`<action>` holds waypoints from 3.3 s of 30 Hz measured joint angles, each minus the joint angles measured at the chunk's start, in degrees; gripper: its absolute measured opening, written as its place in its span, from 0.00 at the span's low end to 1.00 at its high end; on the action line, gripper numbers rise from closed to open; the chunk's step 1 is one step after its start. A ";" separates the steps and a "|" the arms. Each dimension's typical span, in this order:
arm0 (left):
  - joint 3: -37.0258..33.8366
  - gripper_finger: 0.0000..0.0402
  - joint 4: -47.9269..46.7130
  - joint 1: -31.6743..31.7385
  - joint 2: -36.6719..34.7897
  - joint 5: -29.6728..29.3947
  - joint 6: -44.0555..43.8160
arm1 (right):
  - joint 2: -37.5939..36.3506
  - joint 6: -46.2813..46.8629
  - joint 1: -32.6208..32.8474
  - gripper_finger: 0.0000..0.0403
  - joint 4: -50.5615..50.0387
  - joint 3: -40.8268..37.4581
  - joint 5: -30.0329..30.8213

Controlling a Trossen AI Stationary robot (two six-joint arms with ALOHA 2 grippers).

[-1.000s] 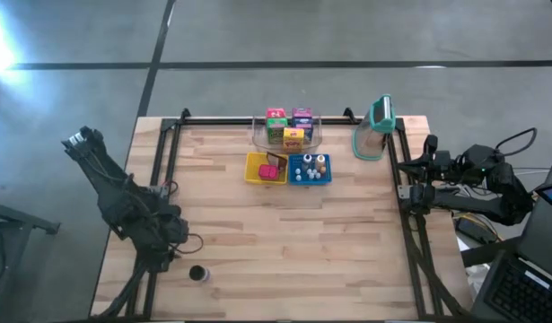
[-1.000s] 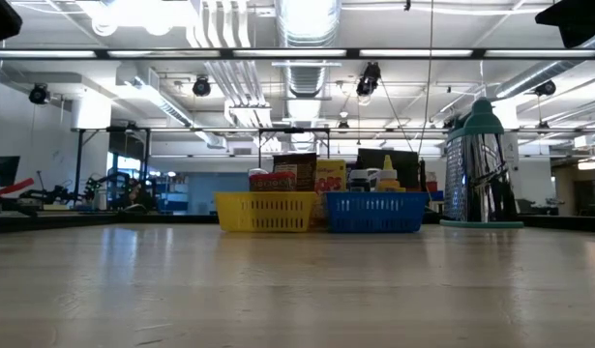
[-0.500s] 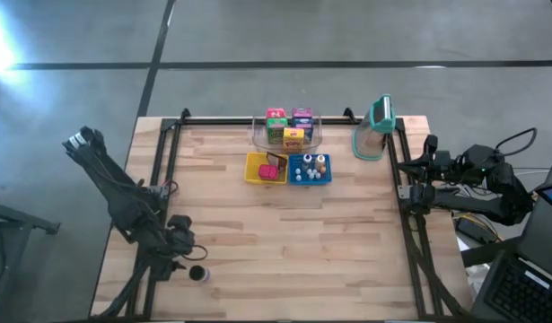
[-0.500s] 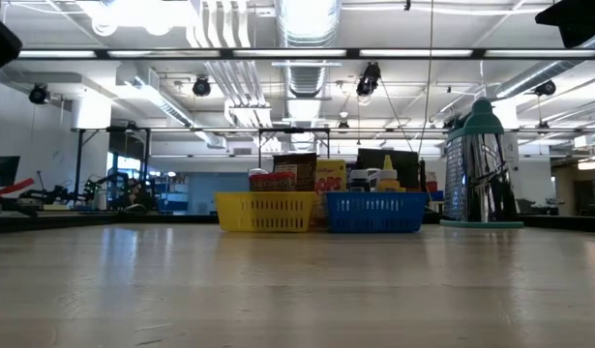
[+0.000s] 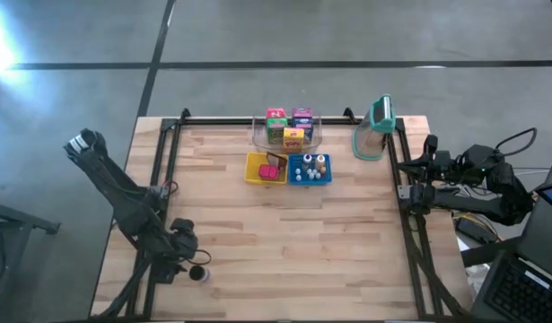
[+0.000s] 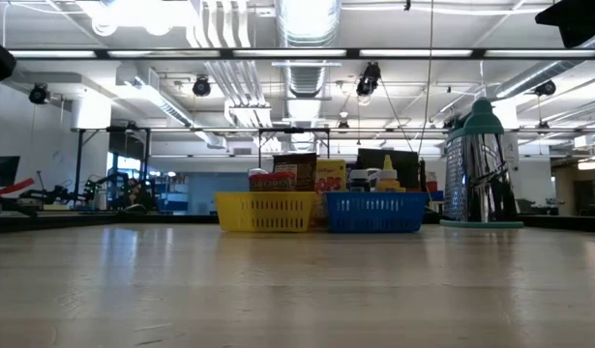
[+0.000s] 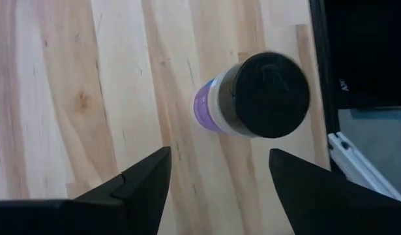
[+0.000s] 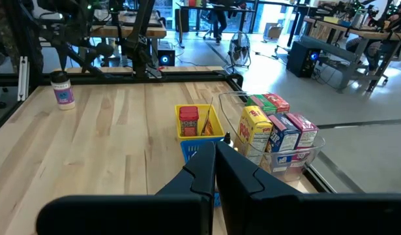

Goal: Pick & Place Kitchen Items
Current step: Put the violet seasoning bottle into the yellow bin

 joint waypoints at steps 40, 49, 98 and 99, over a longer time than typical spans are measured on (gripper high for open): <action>3.10 0.77 6.82 3.45 9.97 0.53 4.83 | 0.01 0.00 0.00 0.02 -0.01 0.00 0.00; 3.06 0.81 8.18 4.70 9.97 0.56 7.60 | 0.01 0.00 0.01 0.02 0.01 -0.01 0.00; 8.33 0.56 1.38 15.01 11.96 -3.14 24.14 | 0.01 0.00 0.02 0.02 -0.01 0.00 0.02; 8.60 0.56 1.47 16.65 11.96 -3.17 25.56 | 0.00 0.00 0.00 0.02 0.00 0.00 0.01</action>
